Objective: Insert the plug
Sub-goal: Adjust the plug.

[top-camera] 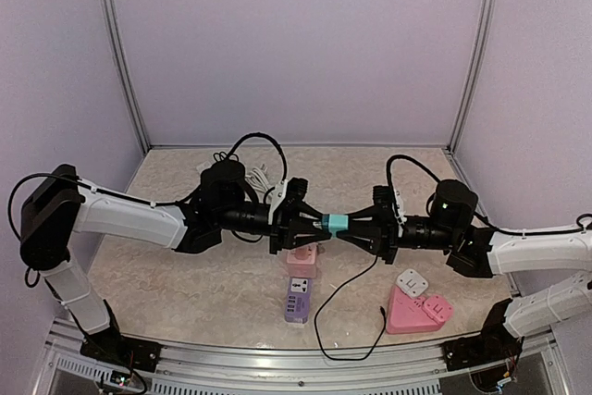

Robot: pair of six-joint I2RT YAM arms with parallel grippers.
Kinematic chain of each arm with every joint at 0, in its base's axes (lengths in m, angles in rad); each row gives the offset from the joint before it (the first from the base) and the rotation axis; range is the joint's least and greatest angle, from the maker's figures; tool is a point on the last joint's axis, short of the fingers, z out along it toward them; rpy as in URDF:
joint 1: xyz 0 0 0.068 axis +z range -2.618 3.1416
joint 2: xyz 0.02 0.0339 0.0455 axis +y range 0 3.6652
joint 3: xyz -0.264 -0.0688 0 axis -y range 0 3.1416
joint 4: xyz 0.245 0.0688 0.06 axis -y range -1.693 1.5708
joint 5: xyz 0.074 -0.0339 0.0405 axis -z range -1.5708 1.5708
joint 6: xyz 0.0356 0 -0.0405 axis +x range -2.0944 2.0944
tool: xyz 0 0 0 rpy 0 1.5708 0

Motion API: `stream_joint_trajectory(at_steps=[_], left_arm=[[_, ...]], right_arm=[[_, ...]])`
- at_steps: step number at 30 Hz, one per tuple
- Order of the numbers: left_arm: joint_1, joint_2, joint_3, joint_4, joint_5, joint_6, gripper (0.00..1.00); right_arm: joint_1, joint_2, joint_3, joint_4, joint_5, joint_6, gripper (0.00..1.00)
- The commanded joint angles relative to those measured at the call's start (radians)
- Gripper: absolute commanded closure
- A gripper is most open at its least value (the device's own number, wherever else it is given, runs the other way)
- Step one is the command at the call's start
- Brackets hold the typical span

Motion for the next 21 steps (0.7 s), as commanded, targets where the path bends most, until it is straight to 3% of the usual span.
stream_joint_trajectory(at_steps=[1,3,5,6,8,9,10,11,17,21], left_arm=[[-0.01,0.02,0.024,0.019,0.021,-0.007,0.83],[-0.009,0.017,0.025,0.019,0.014,0.001,1.0],[-0.007,0.013,0.022,0.008,0.007,0.011,1.0],[-0.004,0.011,0.017,-0.002,0.004,0.013,1.0],[0.002,0.003,0.01,-0.027,-0.001,0.015,1.0],[0.003,-0.001,0.006,-0.045,-0.002,0.018,1.0],[0.003,-0.004,0.003,-0.059,-0.001,0.026,1.0],[0.005,-0.008,-0.002,-0.071,-0.002,0.033,1.0],[0.004,-0.018,-0.009,-0.086,-0.021,0.087,1.0],[0.003,-0.018,-0.009,-0.104,-0.034,0.101,1.0]], right_arm=[[0.009,0.018,0.027,0.049,-0.001,0.004,1.0],[0.009,0.016,0.028,0.035,0.004,-0.002,1.0],[0.008,0.001,0.038,-0.034,0.033,-0.017,1.0],[0.008,-0.01,0.05,-0.097,0.06,-0.032,0.91],[0.008,-0.033,0.084,-0.257,0.125,-0.074,0.61],[0.008,-0.044,0.104,-0.329,0.146,-0.089,0.56],[0.009,-0.054,0.121,-0.394,0.158,-0.101,0.42],[0.009,-0.063,0.134,-0.437,0.167,-0.108,0.36],[0.008,-0.052,0.187,-0.554,0.139,-0.125,0.35],[0.008,0.008,0.246,-0.604,0.105,-0.134,0.46]])
